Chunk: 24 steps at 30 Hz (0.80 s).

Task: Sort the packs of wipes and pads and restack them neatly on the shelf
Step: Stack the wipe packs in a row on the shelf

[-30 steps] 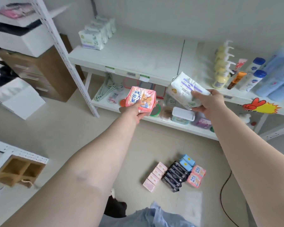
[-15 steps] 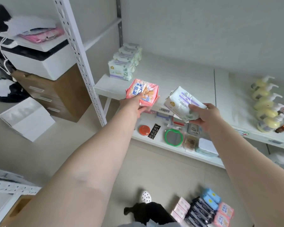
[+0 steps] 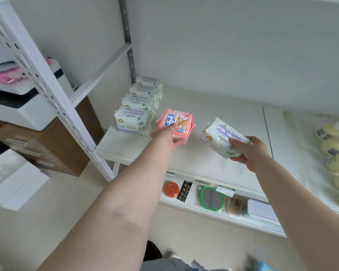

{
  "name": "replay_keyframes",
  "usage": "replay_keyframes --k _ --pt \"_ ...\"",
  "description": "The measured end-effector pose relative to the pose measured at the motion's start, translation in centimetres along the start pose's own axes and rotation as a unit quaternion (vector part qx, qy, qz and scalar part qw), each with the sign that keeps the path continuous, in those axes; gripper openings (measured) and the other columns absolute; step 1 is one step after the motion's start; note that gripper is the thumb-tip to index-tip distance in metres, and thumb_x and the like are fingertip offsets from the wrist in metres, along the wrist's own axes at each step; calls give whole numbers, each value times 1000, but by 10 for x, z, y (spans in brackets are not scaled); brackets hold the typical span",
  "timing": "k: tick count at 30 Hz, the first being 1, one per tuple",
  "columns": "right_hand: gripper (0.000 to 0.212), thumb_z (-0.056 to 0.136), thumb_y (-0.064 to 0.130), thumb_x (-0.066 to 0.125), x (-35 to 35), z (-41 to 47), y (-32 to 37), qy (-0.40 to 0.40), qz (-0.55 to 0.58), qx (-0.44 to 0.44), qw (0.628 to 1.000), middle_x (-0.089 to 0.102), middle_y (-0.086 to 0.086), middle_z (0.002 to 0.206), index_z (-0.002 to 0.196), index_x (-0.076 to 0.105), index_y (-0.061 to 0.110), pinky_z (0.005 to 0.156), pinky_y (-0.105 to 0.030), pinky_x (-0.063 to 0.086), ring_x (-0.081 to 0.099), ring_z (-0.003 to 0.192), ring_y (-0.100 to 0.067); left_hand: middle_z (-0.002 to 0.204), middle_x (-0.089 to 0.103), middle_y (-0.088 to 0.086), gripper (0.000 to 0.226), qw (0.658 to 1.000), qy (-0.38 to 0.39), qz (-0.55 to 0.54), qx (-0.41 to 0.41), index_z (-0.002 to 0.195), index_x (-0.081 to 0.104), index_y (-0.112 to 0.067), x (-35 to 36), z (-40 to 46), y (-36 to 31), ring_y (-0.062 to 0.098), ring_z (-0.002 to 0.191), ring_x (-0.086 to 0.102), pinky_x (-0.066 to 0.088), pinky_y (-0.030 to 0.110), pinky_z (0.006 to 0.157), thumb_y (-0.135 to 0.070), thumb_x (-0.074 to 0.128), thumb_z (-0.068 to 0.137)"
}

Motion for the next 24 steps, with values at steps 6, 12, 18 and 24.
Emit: replay_keyframes --k 6,12,18,24 --pt "47 77 11 80 5 29 3 -49 -7 4 999 63 -11 105 116 54 10 60 -40 60 65 83 -31 119 65 14 43 1000 24 1 4 127 50 -17 42 86 -37 29 52 69 47 43 33 -21 68 87" --pt "48 74 9 82 30 38 -14 -68 -4 12 998 64 -13 108 115 57 11 69 -42 59 66 84 -31 109 68 7 34 998 35 45 1 122 57 -15 67 150 -54 24 73 66 54 41 54 -30 59 92" --pt "46 74 10 82 57 29 -27 -65 -5 33 997 66 -13 102 114 58 11 66 -41 60 66 79 -29 98 59 8 43 990 81 110 -17 118 54 -17 70 104 -71 28 83 60 52 46 83 -52 53 92" --pt "49 73 10 83 102 8 -32 -10 -48 56 997 69 -18 100 115 57 10 72 -48 60 66 72 -29 121 48 10 79 963 118 240 -29 141 36 -20 16 33 -75 27 107 48 43 31 78 -66 59 80"
Point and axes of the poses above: each hand's wrist, its own z-axis towards the middle knuckle, its own x-axis out of the palm, y = z × x, the point moved 9 cm from there along z, towards the middle knuckle
